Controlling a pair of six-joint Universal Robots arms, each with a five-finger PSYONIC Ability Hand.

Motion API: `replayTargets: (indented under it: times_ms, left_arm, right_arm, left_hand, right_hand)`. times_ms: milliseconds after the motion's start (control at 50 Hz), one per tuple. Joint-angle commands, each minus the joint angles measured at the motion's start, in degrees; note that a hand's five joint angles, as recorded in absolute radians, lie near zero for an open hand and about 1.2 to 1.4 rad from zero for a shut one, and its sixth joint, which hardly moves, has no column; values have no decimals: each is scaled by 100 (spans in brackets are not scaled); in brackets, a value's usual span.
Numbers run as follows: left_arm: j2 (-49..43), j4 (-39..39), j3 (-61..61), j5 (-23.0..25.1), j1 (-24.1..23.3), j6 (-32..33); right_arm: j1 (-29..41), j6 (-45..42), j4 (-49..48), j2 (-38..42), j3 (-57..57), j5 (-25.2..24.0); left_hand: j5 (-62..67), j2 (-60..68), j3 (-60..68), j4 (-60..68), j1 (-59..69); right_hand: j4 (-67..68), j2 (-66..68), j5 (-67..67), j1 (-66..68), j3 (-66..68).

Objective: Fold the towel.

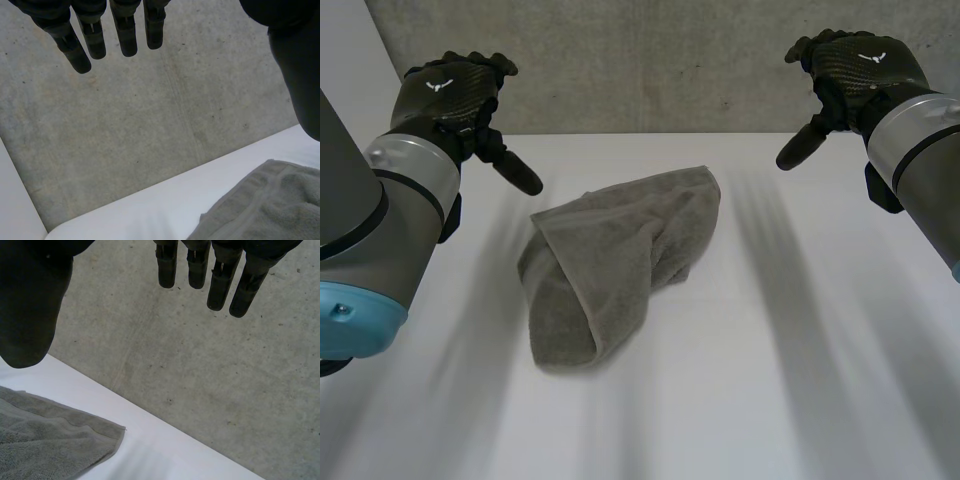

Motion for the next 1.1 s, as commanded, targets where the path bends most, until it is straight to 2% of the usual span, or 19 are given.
replayTargets:
  times_ms: [20,200,240,300,340,400,440,580,700,760,780,820,840,880,900,920,960,1020,1100]
  left_arm:
    - [96,6,5,9,54,-2]
    - [387,-161,-417,123,71,86]
    - [501,-205,-664,176,80,121]
    - [729,-196,-1261,387,186,235]
    - [913,-152,-1943,675,535,358]
    - [967,-99,-2298,835,704,402]
    - [1002,67,-2963,1176,958,429]
    - [888,786,-3975,1617,1345,429]
    - [458,1289,-4276,1626,1276,420]
    - [299,1377,-4223,1635,1223,367]
    - [299,1377,-4223,1635,1223,367]
    - [220,1491,-4171,1617,1162,358]
    - [220,1491,-4170,1617,1161,358]
    - [211,1544,-4153,1617,1117,358]
    - [202,1562,-4153,1617,1048,350]
    - [202,1588,-4153,1617,1003,349]
    - [202,1597,-4153,1617,977,349]
    - [211,1623,-4205,1608,942,341]
    - [211,1632,-4241,1617,862,341]
  right_arm:
    - [9,-17,0,21,9,56]
    - [132,-474,79,56,159,-278]
    - [263,-1601,245,91,386,-951]
    - [334,-2284,255,118,528,-1254]
    - [508,-3352,281,231,642,-1736]
    - [912,-3830,290,599,468,-1868]
    - [1044,-3901,325,845,293,-1913]
    - [1468,-3963,589,1840,-395,-2124]
    - [1889,-3946,721,2875,-1018,-2151]
    - [1925,-3902,721,3263,-1238,-2089]
    - [1925,-3902,721,3264,-1238,-2089]
    - [1942,-3840,721,3431,-1300,-2054]
    - [1942,-3840,721,3431,-1300,-2054]
    - [1960,-3587,668,3362,-1221,-2019]
    - [1960,-3585,668,3361,-1221,-2019]
    - [1925,-3307,633,3230,-1151,-1984]
    - [1872,-2534,414,2678,-792,-1809]
    - [1863,-2170,220,2333,-465,-1632]
    - [1881,-1574,-324,1404,691,-774]
  left_hand:
    - [-326,-323,-302,-385,-363]
    - [-326,-323,-302,-385,-363]
    - [-309,-306,-285,-368,-346]
    - [-192,-189,-168,-250,-228]
    - [-41,-38,-17,-100,-78]
    - [94,97,118,36,58]
    - [463,466,487,404,426]
    - [749,752,773,690,712]
    - [734,737,758,675,697]
    - [650,653,674,591,613]
    - [650,652,674,591,613]
    - [633,636,657,574,596]
    - [633,636,657,574,596]
    - [616,619,640,557,579]
    - [616,619,640,557,579]
    - [599,602,623,540,562]
    - [582,585,606,524,546]
    - [549,552,573,490,512]
    - [532,535,556,473,495]
  right_hand:
    - [-450,-404,-370,-298,-371]
    - [-450,-404,-370,-298,-371]
    - [-450,-404,-370,-298,-371]
    - [-450,-404,-370,-298,-371]
    - [-450,-404,-370,-298,-371]
    - [-450,-404,-370,-298,-371]
    - [-450,-404,-370,-298,-371]
    - [-450,-404,-370,-298,-371]
    - [-450,-404,-370,-298,-371]
    - [1332,1378,1412,1484,1411]
    - [1342,1388,1421,1494,1420]
    - [3400,3446,3480,3552,3479]
    - [3411,3457,3490,3563,3489]
    - [5770,5816,5850,5922,5849]
    - [5782,5829,5862,5934,5861]
    - [6543,6589,6622,6695,6621]
    - [6550,6596,6630,6702,6629]
    - [6550,6596,6630,6702,6629]
    - [6550,6596,6630,6702,6629]
